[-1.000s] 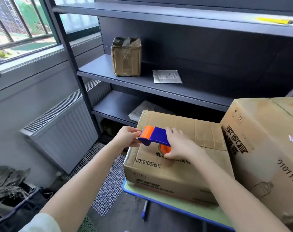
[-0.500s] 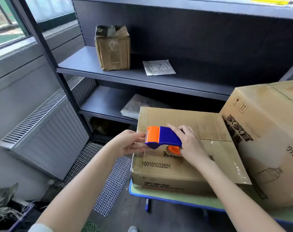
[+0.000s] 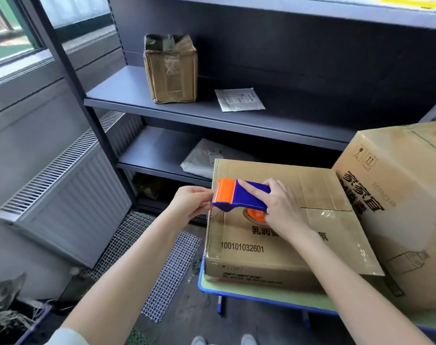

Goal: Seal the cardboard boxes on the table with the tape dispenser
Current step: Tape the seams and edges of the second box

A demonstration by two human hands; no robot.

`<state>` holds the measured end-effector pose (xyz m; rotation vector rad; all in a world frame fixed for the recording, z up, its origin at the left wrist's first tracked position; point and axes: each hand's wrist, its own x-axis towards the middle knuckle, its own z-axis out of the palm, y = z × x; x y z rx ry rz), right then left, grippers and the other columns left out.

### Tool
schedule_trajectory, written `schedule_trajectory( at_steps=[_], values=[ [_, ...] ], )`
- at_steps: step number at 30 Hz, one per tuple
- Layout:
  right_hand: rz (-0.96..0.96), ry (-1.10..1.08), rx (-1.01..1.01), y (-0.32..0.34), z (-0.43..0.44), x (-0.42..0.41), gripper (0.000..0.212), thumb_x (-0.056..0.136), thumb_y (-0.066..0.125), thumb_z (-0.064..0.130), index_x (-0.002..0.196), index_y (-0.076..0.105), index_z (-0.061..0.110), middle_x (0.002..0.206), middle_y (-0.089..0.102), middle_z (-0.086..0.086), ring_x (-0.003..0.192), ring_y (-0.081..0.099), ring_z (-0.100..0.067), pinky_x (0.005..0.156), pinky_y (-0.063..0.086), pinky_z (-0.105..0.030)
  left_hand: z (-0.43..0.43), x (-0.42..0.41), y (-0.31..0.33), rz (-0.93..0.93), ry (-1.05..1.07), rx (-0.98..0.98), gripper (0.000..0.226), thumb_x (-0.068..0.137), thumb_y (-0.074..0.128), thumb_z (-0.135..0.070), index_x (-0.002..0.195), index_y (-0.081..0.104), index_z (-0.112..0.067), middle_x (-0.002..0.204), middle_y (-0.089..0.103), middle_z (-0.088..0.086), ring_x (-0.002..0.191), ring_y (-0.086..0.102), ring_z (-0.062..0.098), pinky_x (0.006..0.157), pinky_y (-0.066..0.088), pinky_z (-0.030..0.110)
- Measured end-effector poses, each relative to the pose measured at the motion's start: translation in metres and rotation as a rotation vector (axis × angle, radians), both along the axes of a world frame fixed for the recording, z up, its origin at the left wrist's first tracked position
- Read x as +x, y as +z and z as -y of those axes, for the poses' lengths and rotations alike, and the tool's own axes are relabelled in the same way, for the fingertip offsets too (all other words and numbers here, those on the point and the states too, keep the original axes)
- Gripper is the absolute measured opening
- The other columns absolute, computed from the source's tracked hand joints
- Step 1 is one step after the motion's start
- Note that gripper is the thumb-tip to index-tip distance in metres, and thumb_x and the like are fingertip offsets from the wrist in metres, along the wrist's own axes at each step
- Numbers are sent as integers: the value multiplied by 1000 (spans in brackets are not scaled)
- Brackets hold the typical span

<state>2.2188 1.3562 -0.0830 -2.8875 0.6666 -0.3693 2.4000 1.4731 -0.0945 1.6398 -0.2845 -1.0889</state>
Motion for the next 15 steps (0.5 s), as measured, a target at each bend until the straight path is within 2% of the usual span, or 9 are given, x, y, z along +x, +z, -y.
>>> schedule_trajectory(
  at_steps=[2,5,9,12,15],
  values=[
    [-46,22,-9,8,2,9,76,85,65,16,146,23,32,115,47,-14,107,45,-27,83,40,-34,-2,3,1,29,37,-21,7,87,65,-8,86,72,-5,58,64,1,53,52,5,70,52,22],
    [-121,73,-35,19,9,21,72,93,51,16,146,10,41,119,39,-7,112,37,-21,87,34,-28,-3,10,4,94,74,-24,8,86,66,-8,80,71,-9,57,64,-2,52,51,4,63,51,18],
    [-135,65,-85,29,31,17,72,94,47,11,144,10,47,107,36,-2,106,38,-20,81,31,-26,-13,40,5,216,257,-14,14,87,65,-5,73,64,-7,58,57,3,41,51,-2,48,46,8],
    [-184,47,-102,35,46,10,71,94,44,11,143,11,50,100,27,1,101,36,-19,81,30,-26,-14,51,0,224,243,15,12,86,63,-2,75,64,-5,47,59,-6,41,53,-1,48,46,8],
    [-211,60,-146,31,52,9,66,96,43,14,144,14,50,100,29,0,93,29,-16,79,27,-27,0,44,-17,278,214,70,14,84,65,-6,70,66,-6,55,58,1,50,47,8,49,42,15]
  ],
)
